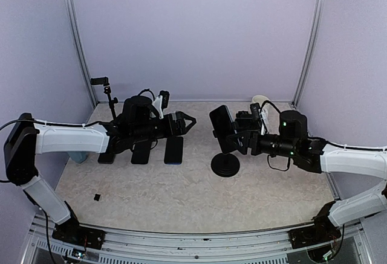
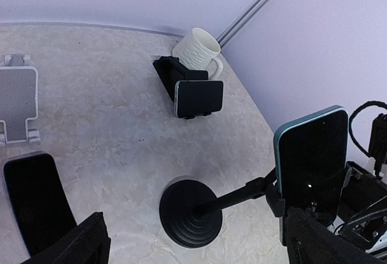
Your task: Remove the phone from the phone stand
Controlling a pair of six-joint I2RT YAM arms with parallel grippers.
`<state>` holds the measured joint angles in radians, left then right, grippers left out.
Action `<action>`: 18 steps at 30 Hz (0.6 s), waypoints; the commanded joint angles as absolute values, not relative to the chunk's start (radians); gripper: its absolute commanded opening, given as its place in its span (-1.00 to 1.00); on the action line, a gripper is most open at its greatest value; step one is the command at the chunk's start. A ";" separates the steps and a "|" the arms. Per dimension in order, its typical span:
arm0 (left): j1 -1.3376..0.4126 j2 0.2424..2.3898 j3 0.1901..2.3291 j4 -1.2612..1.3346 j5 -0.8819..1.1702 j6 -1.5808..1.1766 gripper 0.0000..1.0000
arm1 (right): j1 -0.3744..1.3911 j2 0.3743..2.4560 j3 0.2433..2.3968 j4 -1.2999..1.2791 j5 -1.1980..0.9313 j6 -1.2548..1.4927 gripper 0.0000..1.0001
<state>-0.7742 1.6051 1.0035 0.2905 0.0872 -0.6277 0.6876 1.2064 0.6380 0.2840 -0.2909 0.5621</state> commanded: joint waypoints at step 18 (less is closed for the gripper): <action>-0.917 1.676 1.196 0.240 0.144 -0.916 0.98 | 0.495 0.984 0.657 0.157 -0.395 0.555 0.81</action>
